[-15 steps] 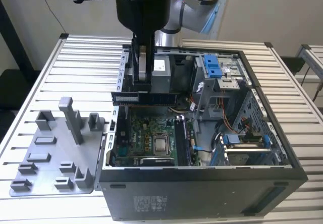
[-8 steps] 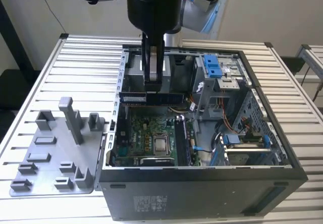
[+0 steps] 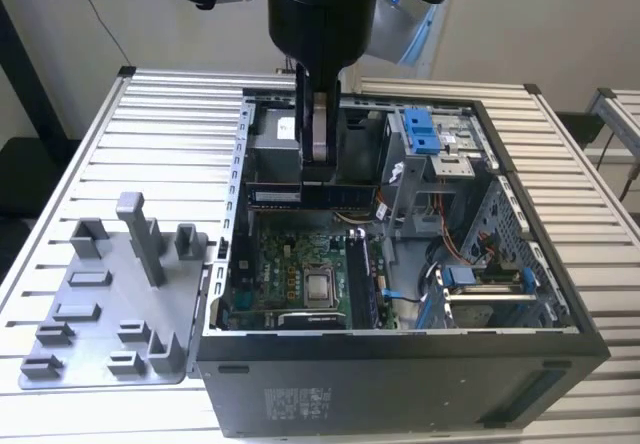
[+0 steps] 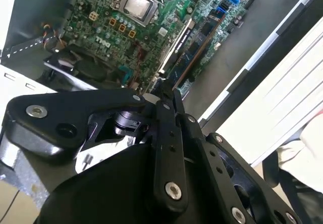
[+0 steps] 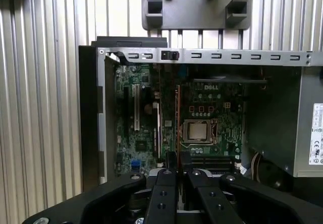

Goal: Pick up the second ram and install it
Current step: 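Pick up the second ram and move it above second insertion slot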

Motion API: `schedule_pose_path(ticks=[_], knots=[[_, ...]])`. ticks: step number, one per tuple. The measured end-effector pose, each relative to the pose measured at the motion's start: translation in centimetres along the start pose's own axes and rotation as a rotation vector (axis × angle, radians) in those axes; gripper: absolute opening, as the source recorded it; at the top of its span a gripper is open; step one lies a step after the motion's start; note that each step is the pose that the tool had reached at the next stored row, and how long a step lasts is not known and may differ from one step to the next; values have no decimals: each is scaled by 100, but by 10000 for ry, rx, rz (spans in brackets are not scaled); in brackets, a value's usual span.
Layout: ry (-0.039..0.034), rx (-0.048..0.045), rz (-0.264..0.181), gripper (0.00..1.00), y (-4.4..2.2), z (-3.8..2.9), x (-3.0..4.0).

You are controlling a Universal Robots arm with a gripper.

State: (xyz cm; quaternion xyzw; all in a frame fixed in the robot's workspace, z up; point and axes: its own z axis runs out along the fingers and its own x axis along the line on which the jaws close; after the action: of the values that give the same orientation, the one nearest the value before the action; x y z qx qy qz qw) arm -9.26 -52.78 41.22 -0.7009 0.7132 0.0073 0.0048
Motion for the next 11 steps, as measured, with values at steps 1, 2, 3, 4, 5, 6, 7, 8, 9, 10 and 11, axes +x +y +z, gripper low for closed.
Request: schedule_pose_path(ticks=[1, 2, 3, 4, 5, 6, 7, 8, 9, 10, 11], knots=[[0, 0, 0, 14, -10, 0, 0], [0, 0, 0, 14, -22, 0, -1], [0, 0, 0, 14, -31, 0, -1], [-1, 1, 0, 14, -41, 0, -1], [-1, 1, 0, 14, -50, 0, -1], [0, 1, 0, 14, -60, 0, -1], [0, 0, 0, 14, -69, -1, -1], [0, 0, 0, 14, -77, 0, -1], [0, 1, 0, 14, -86, 0, -2], [0, 0, 0, 14, -95, 0, -2], [0, 0, -1, 14, -104, 0, -2]])
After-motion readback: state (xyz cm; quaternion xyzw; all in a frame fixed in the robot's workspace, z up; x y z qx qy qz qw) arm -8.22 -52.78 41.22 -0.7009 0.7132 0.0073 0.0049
